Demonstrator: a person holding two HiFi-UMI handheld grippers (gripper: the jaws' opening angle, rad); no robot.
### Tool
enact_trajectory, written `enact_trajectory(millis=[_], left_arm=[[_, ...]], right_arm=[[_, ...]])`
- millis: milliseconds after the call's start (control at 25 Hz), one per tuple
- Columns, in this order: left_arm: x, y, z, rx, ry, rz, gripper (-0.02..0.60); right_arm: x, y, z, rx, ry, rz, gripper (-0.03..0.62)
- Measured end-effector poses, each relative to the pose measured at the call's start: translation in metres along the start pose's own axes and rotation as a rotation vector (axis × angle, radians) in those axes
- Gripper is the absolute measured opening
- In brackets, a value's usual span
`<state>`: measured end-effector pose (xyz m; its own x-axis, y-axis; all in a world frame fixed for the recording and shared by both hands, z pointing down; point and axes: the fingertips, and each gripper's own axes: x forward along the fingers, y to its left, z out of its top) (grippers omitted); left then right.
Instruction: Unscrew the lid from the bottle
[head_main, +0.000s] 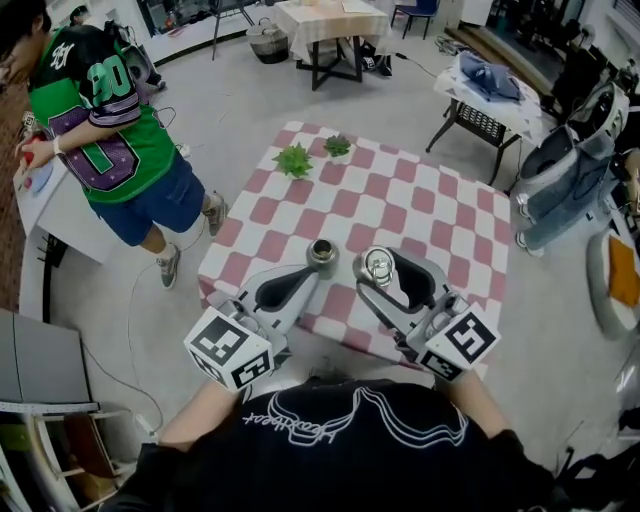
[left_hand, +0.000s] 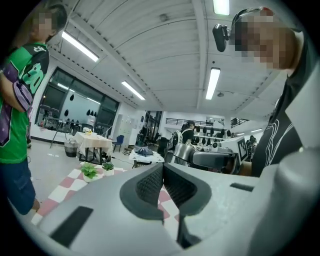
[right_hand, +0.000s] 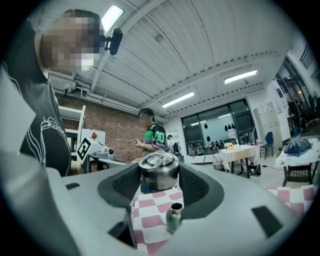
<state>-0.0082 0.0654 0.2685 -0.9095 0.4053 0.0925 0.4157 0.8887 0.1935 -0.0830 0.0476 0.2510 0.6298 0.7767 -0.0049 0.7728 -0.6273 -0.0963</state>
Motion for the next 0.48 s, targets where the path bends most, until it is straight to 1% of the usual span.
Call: enact_trajectory(millis=[160,480], left_arm=[[0.004,0.001,-0.009,-0.008,0.019,0.001,0.006],[0.002,0.003,-0.014,-0.029,0.035,0.007,0.006]], right_arm=[[-0.002,-0.004,-0.007,0.014,0.0,-0.009,0.244],[-0.002,-0.003,-0.015,0.041,0.009,-0.024,0.244]])
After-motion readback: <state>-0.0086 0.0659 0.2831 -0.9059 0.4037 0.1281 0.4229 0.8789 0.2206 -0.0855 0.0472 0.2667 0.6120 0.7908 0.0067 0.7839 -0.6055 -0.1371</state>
